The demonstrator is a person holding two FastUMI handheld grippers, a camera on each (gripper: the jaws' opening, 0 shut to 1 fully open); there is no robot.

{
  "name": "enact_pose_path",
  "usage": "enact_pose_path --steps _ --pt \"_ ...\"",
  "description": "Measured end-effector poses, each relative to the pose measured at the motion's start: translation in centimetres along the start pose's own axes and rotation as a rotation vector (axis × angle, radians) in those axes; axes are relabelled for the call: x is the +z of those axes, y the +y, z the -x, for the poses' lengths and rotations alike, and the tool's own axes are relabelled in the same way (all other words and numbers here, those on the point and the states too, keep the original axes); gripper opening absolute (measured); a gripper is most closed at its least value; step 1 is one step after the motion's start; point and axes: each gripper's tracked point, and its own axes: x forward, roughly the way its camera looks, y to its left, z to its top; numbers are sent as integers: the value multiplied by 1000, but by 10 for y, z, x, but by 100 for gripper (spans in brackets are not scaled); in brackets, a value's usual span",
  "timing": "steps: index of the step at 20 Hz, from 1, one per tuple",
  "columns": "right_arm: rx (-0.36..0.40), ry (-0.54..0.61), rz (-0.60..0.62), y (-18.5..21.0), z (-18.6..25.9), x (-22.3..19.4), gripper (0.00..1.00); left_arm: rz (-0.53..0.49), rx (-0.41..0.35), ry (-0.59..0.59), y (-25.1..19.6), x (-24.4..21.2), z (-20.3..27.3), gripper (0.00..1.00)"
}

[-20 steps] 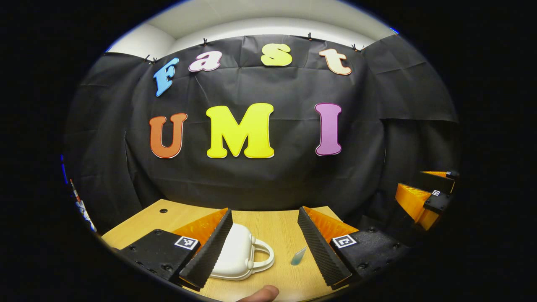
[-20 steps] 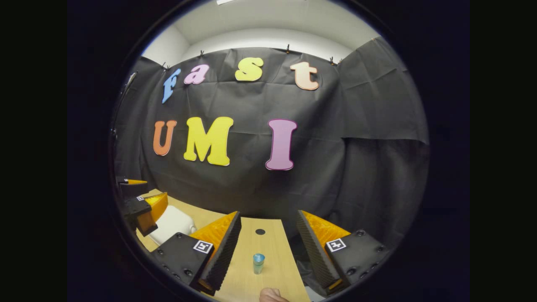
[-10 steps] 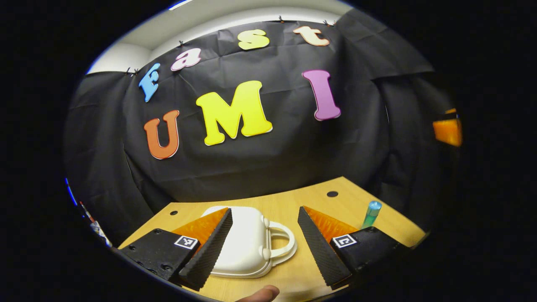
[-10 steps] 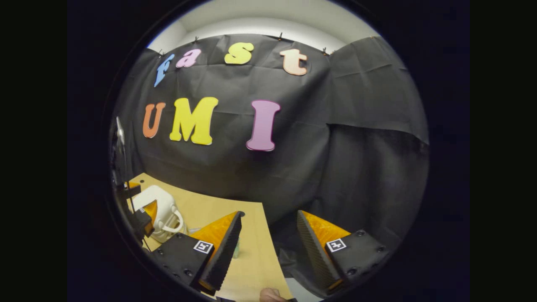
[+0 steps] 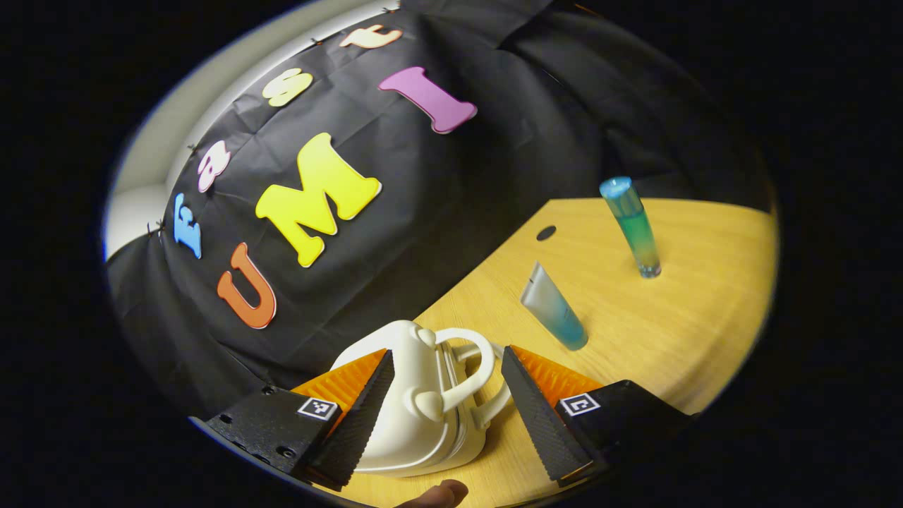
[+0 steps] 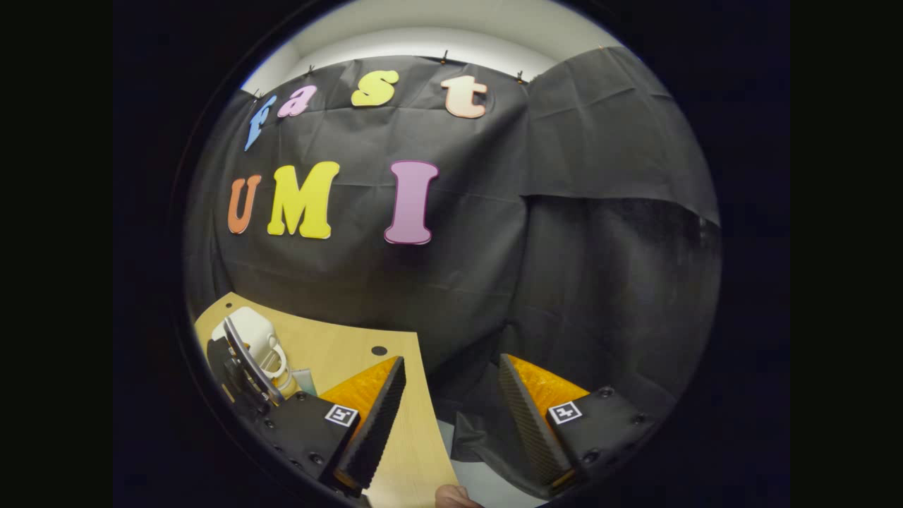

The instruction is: First open the suitcase, pack the skin care products into it, and then close the suitcase.

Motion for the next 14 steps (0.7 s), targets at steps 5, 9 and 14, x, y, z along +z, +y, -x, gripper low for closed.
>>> enact_pose_path --steps 5,9,14 --pt "9 33 -24 -22 -5 -22 79 -179 13 119 -15 -31 -26 97" --pt "27 27 51 -17 7 -44 79 -336 33 171 -8 -36 -47 93" --pt "3 33 61 9 15 -45 80 -462 20 157 -6 -37 -65 65"
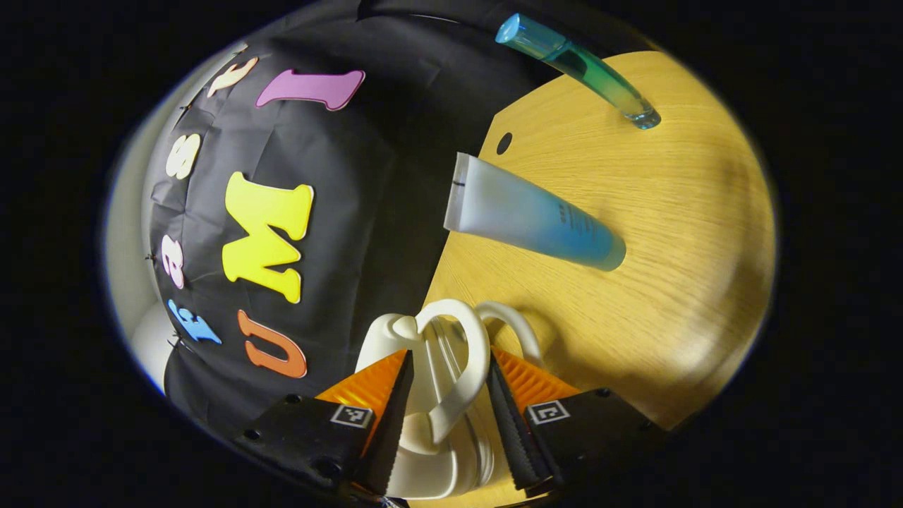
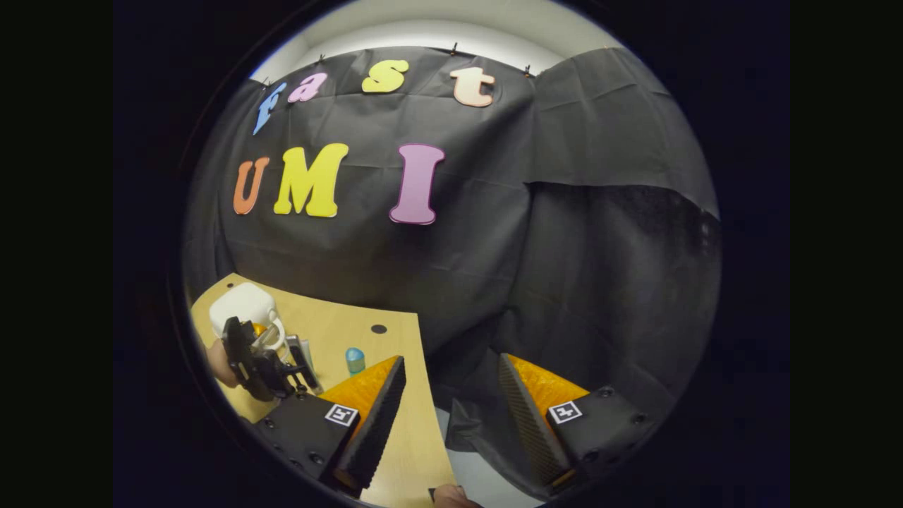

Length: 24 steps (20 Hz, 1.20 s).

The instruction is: First open the suitcase, pack the skin care products into it, and then close the suitcase.

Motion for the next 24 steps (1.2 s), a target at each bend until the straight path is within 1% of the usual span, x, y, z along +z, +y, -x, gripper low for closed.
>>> enact_pose_path --steps 1,2,3,4,5,8,9,10,11,13,16,20,21,22,24 --pt "-13 4 9 5 0 -2 79 -9 -11 10 -2 -5 -1 56" --pt "-23 3 9 9 0 0 79 -12 -26 29 -5 -12 -6 52" --pt "-32 0 4 12 0 3 79 -14 -38 41 -7 -16 -8 42" --pt "-42 -3 1 17 0 6 79 -10 -35 29 -5 -13 -9 35" --pt "-59 -6 5 21 0 8 79 2 -45 23 -6 -11 -9 30" --pt "-86 2 4 37 0 12 79 -15 -62 9 1 -11 -4 22" --pt "-88 1 9 46 0 15 79 -17 -70 0 2 -10 -2 17" --pt "-90 0 22 54 -1 18 79 -20 -74 -15 3 -8 -3 15" --pt "-95 0 36 60 -3 18 77 -12 -86 -26 3 -8 -4 10" --pt "-99 -5 46 74 -2 26 79 12 -105 -50 8 -8 -2 7" --pt "-96 24 41 90 -13 27 79 81 -110 -79 34 -7 8 5" --pt "-110 10 38 114 -26 49 79 211 -114 -108 85 -11 14 5" --pt "-102 10 36 124 -28 53 77 239 -106 -114 101 -16 17 5" --pt "-92 16 40 136 -30 56 79 266 -95 -116 117 -21 15 5" --pt "-77 25 46 155 -32 60 80 327 -77 -116 148 -37 14 5"
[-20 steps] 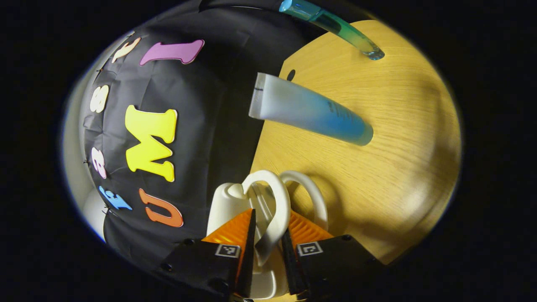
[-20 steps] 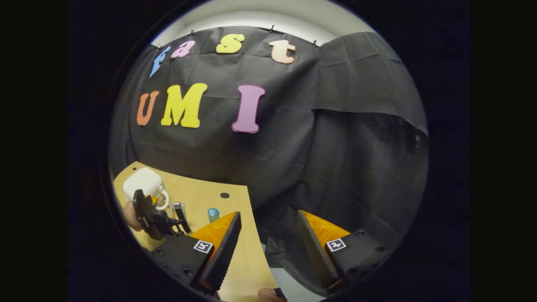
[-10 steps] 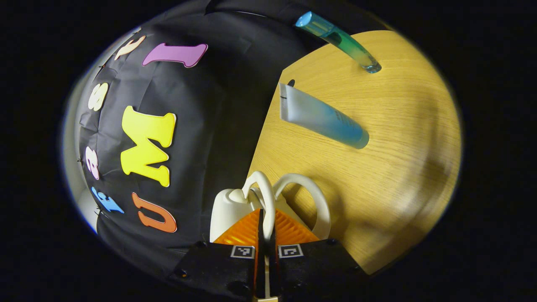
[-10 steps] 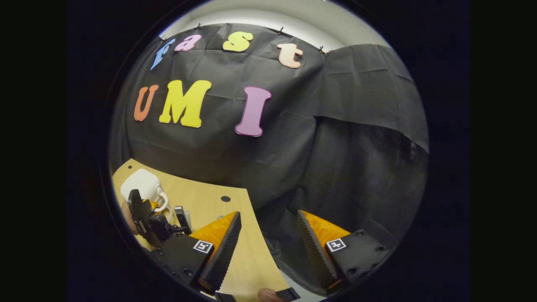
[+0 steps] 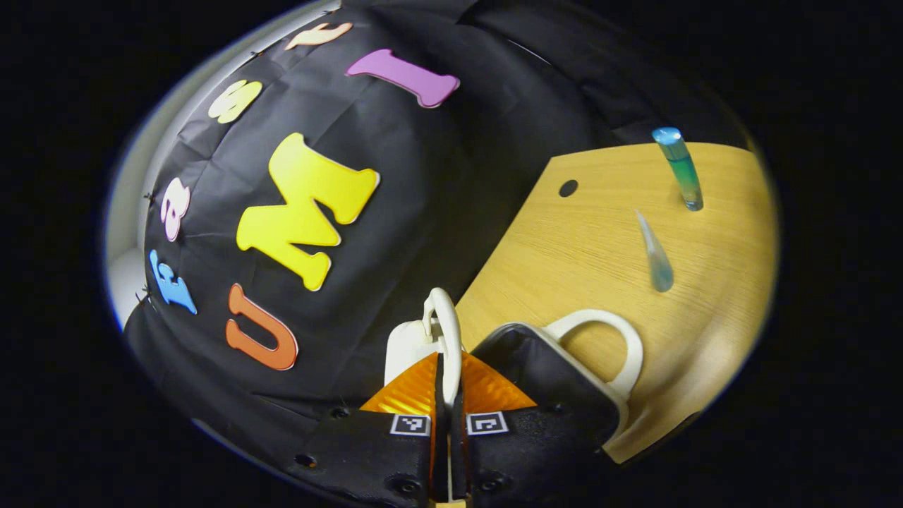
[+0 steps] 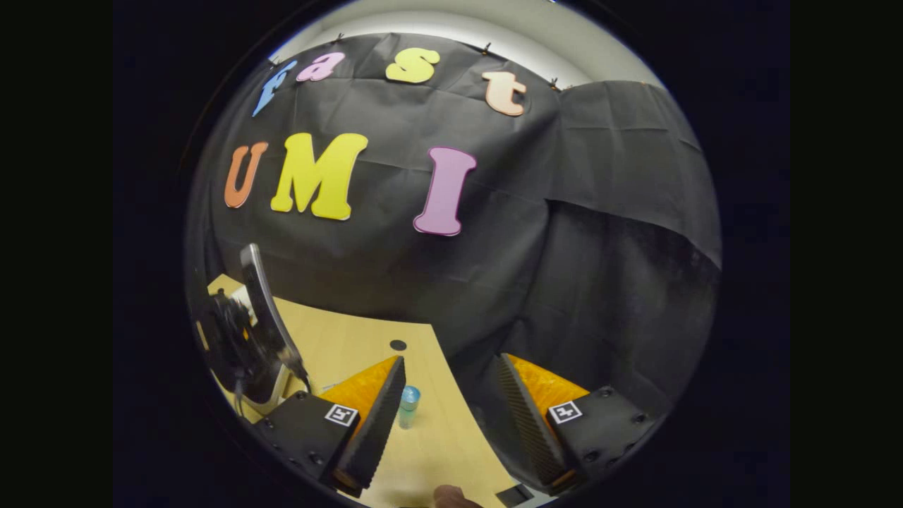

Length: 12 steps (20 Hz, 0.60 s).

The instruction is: First open the suitcase, pack the skin care products into it, and then close the suitcase.

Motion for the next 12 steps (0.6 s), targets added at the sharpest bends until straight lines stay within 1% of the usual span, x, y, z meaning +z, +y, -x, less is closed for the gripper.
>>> enact_pose_path --steps 2,3,5,9,12 --pt "14 5 1 20 0 4 79 86 23 -2 38 -10 -1 5" --pt "23 12 4 31 0 3 79 151 35 -1 57 -17 -2 4" --pt "39 27 8 50 1 3 80 276 30 3 84 -34 -5 5" --pt "52 71 -3 78 -1 -1 79 410 29 55 131 -82 -5 4" --pt "61 99 -5 92 -3 -5 80 518 33 82 153 -120 -13 5"
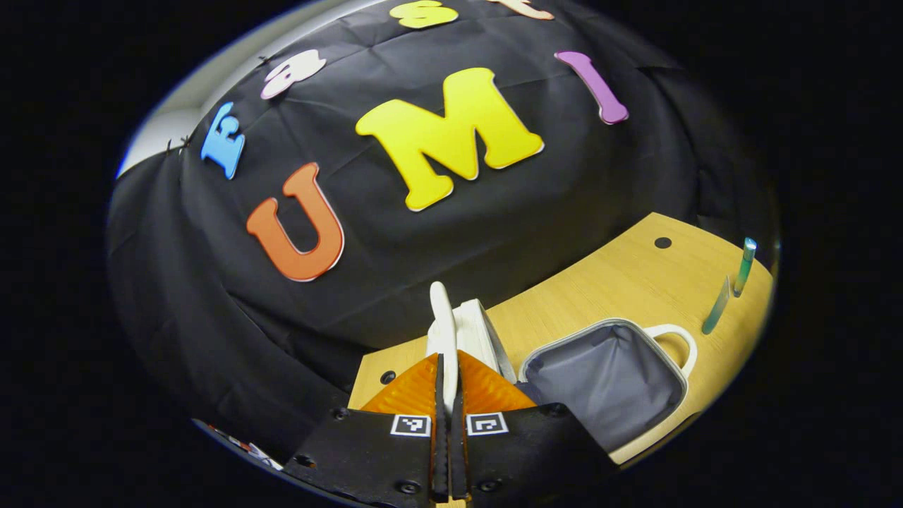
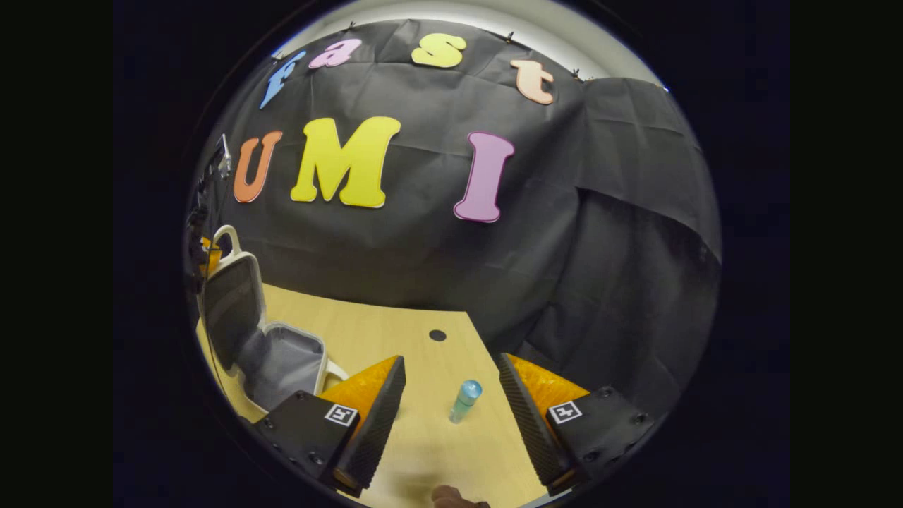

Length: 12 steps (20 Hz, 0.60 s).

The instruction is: First open the suitcase, pack the skin care products into it, and then close the suitcase.

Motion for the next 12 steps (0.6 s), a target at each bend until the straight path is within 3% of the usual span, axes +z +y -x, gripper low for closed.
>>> enact_pose_path --steps 8,12 --pt "9 47 28 15 -2 -5 79 170 -15 38 69 -64 -37 4" --pt "1 79 51 14 -4 -16 79 233 16 153 97 -125 -52 5"
